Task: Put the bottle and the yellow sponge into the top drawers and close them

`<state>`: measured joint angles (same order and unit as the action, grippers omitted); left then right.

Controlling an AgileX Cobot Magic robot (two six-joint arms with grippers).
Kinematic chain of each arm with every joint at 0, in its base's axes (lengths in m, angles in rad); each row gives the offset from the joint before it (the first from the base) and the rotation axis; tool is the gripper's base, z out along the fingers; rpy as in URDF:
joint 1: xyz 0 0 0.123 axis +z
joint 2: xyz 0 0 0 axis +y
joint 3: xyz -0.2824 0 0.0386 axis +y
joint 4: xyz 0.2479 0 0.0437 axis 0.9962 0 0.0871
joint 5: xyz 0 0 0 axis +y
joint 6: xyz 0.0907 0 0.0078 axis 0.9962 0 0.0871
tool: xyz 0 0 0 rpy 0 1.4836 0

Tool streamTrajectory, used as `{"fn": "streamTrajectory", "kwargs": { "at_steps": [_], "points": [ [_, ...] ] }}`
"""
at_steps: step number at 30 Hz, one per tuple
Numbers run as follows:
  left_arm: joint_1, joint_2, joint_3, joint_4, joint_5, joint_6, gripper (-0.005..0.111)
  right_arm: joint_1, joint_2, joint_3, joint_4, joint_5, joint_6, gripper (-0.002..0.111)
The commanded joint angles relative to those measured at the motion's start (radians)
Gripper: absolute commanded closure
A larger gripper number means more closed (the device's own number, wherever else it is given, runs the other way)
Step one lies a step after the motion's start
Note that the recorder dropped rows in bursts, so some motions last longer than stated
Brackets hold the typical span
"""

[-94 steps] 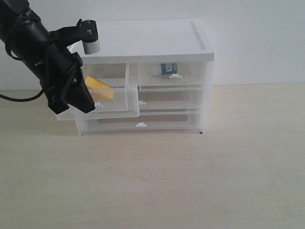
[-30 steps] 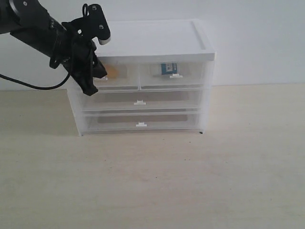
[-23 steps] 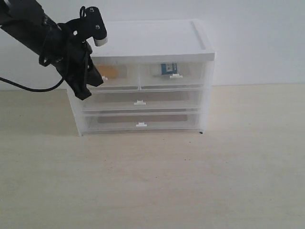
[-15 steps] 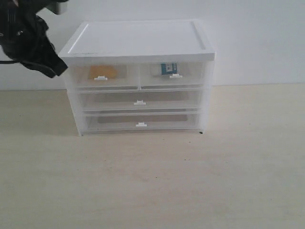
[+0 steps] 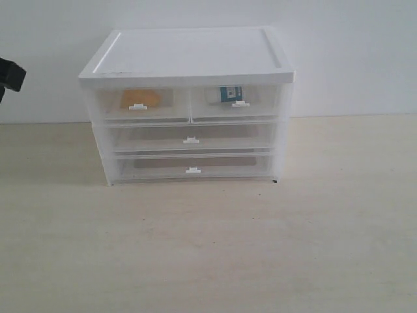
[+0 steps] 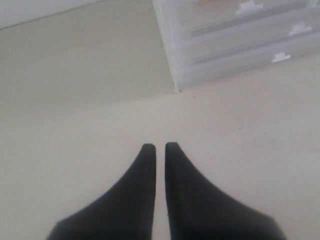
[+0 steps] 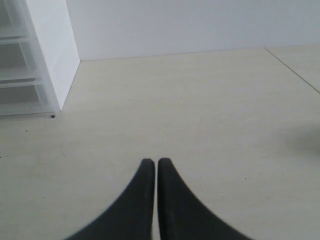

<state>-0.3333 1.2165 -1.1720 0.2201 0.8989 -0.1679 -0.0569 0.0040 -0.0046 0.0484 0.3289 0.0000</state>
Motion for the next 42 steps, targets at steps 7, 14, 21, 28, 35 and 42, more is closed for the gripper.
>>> {"fn": "streamTrajectory", "kwargs": {
  "at_steps": [7, 14, 21, 28, 35, 42],
  "points": [
    [-0.002, -0.295, 0.301, 0.005, -0.14, -0.053, 0.102, -0.002, -0.004, 0.005, -0.005, -0.008, 0.0, 0.108],
    [-0.002, -0.481, 0.379, -0.082, -0.09, -0.11, 0.102, -0.002, -0.004, 0.005, -0.005, -0.008, 0.0, 0.108],
    [-0.002, -0.555, 0.416, -0.061, -0.09, -0.146, 0.102, -0.002, -0.004, 0.005, -0.005, -0.008, 0.0, 0.108],
    [-0.002, -0.558, 0.488, 0.047, -0.236, -0.146, 0.102, -0.002, -0.004, 0.005, -0.005, -0.008, 0.0, 0.108],
    [0.052, -0.629, 0.574, 0.072, -0.357, -0.138, 0.102, -0.002, -0.004, 0.005, -0.005, -0.008, 0.0, 0.108],
    [0.145, -0.743, 0.692, 0.076, -0.492, -0.138, 0.102, -0.002, -0.004, 0.005, -0.005, -0.008, 0.0, 0.108]
  ]
}}
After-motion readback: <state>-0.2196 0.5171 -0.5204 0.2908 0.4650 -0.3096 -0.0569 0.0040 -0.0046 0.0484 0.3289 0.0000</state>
